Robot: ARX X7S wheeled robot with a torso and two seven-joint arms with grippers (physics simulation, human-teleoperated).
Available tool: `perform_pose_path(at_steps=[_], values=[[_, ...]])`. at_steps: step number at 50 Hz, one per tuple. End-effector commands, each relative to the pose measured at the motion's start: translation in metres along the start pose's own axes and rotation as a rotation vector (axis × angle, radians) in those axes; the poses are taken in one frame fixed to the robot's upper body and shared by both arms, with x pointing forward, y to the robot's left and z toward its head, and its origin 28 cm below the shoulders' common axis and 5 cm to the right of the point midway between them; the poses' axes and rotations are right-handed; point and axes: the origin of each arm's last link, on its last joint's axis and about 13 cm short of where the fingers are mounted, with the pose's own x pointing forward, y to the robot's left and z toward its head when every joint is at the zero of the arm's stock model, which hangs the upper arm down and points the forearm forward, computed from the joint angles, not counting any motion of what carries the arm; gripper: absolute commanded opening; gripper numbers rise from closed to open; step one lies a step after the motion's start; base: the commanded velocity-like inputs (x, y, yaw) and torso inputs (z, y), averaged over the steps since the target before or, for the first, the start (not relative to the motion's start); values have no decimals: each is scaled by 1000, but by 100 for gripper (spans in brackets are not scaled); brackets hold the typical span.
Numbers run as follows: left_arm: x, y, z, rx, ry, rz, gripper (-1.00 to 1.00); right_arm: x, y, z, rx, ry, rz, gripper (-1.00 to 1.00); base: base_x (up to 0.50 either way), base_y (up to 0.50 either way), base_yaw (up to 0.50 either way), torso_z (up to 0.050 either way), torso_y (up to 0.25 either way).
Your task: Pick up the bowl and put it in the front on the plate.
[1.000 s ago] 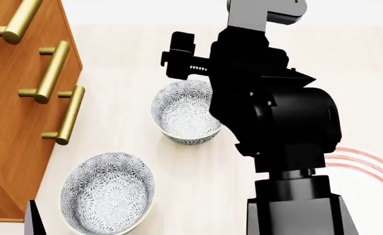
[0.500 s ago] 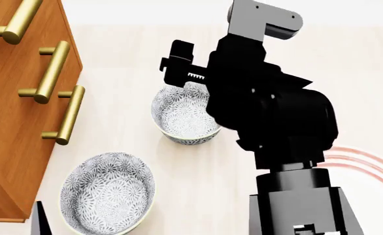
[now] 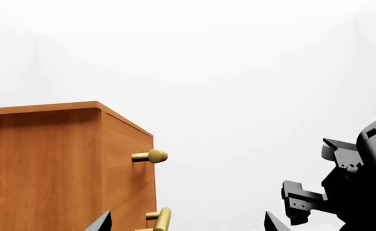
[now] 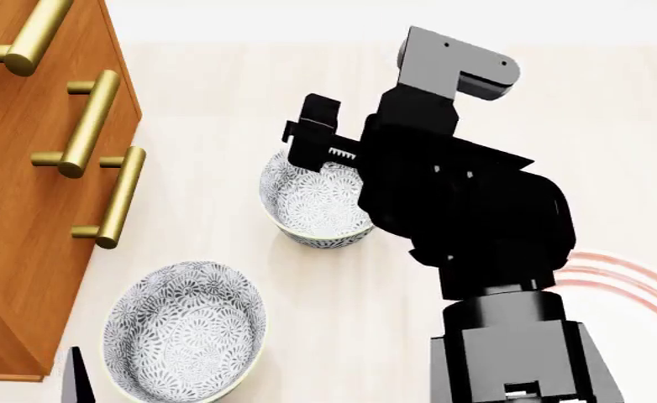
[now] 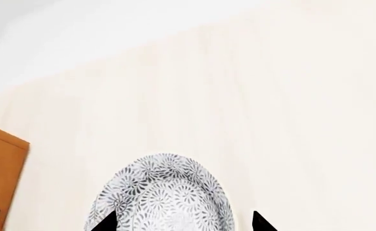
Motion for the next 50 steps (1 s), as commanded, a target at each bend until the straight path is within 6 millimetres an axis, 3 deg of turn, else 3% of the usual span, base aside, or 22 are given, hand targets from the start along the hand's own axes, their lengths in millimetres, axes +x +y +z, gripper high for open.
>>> perform_pose_path(at_steps=[1,50], values=[[0,-1,-1,1,3,-4,100,4,-3,-4,33,22,-1,100,0,0,0,0,0],[-2,-2,-3,6,13,-13,100,23,-10,-28,-17,53,-50,100,0,0,0,0,0]])
